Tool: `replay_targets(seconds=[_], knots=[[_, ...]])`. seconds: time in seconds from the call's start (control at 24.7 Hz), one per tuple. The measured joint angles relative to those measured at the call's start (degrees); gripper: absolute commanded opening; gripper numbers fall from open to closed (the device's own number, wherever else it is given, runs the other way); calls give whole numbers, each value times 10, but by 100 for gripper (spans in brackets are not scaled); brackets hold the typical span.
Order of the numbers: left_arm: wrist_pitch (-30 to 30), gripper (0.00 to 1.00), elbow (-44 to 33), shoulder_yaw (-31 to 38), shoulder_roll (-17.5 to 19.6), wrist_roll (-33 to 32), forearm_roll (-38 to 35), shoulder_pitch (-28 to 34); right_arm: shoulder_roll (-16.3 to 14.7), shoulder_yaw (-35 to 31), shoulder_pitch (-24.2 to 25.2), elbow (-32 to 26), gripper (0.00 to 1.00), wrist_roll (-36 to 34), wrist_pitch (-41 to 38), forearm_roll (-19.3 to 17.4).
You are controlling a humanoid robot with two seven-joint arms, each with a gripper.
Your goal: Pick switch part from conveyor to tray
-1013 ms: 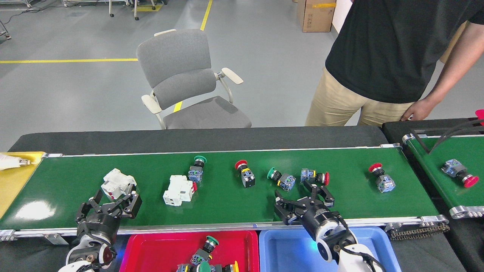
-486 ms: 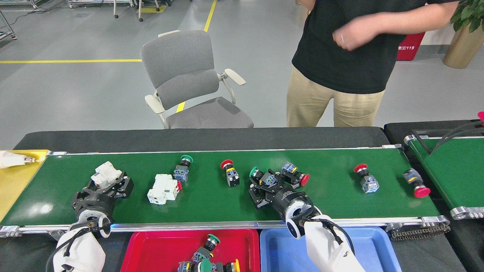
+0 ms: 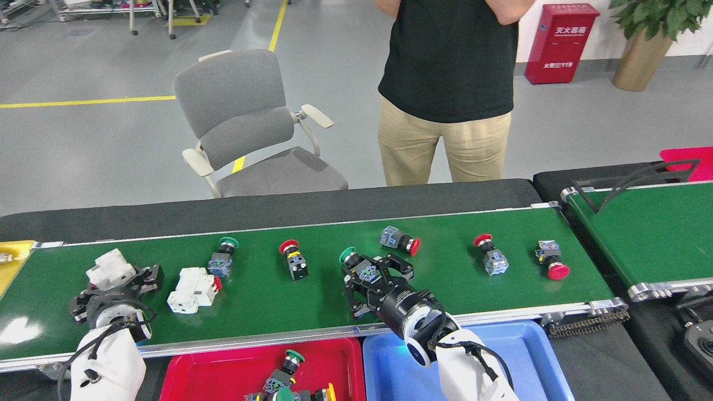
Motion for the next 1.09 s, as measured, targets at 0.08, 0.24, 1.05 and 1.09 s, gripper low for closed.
replay_targets(seconds=[0.08, 0.24, 1.05, 1.09], knots=[[3, 43, -14, 0, 1, 15, 4, 15, -11, 19, 38, -47, 100, -1, -34, 1], [-33, 12, -121, -4, -7, 52, 11, 91, -27, 25, 67, -78, 100, 0, -72, 2], [-381, 28, -632, -318, -97, 21, 31, 369, -44, -454, 176, -138, 100, 3, 28, -14], [-374, 41, -633, -350, -120, 9, 14, 369, -50, -455, 176, -141, 100, 2, 36, -14]])
